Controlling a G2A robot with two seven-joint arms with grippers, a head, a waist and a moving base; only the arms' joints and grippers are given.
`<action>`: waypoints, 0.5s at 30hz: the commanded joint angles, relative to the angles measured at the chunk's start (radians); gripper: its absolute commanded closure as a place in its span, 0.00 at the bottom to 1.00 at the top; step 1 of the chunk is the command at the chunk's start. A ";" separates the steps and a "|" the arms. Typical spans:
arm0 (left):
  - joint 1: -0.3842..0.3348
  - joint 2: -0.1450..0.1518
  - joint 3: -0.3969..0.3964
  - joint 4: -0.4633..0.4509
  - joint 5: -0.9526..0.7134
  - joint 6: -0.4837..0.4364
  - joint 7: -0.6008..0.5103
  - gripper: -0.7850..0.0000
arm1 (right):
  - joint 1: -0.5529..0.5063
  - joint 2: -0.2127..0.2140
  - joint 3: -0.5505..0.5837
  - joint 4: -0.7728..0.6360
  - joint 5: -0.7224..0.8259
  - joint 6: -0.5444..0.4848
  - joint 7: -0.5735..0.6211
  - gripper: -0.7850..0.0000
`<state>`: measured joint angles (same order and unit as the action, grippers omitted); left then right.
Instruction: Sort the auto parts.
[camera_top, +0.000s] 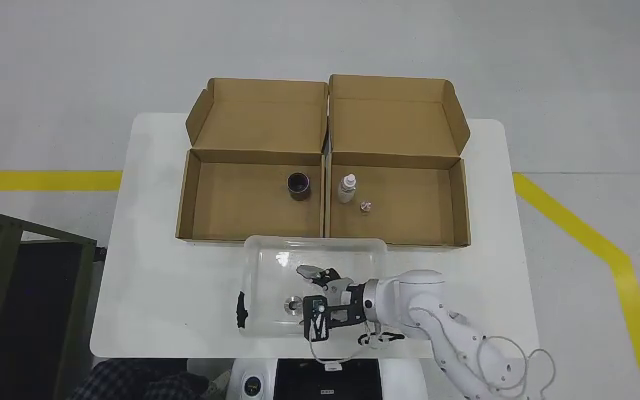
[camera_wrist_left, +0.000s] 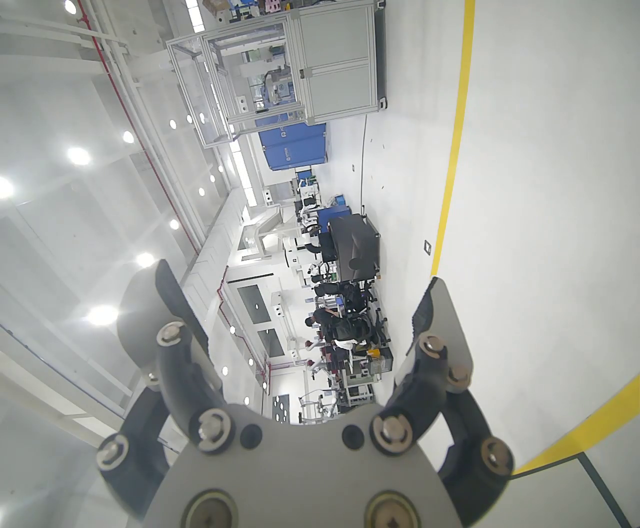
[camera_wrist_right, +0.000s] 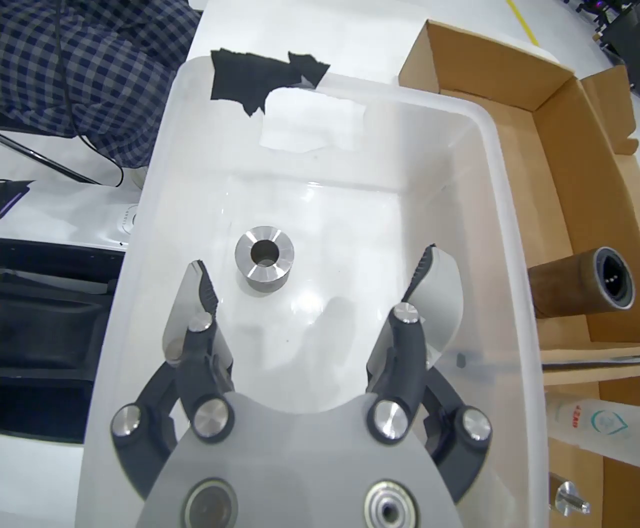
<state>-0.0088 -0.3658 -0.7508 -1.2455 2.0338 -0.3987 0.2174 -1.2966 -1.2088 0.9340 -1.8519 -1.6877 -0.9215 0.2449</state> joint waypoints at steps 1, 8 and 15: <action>0.000 0.000 0.000 0.000 0.000 0.000 0.000 0.00 | 0.005 -0.001 -0.013 0.015 -0.001 0.004 -0.001 0.17; 0.000 0.000 0.000 0.000 0.000 0.000 0.000 0.00 | 0.038 -0.008 -0.059 0.065 -0.001 0.027 0.004 0.22; 0.000 0.000 0.000 0.000 0.000 0.000 0.000 0.00 | 0.072 -0.016 -0.100 0.104 0.004 0.038 0.008 0.28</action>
<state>-0.0088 -0.3658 -0.7508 -1.2455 2.0338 -0.3987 0.2174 -1.2297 -1.2240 0.8400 -1.7530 -1.6849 -0.8845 0.2528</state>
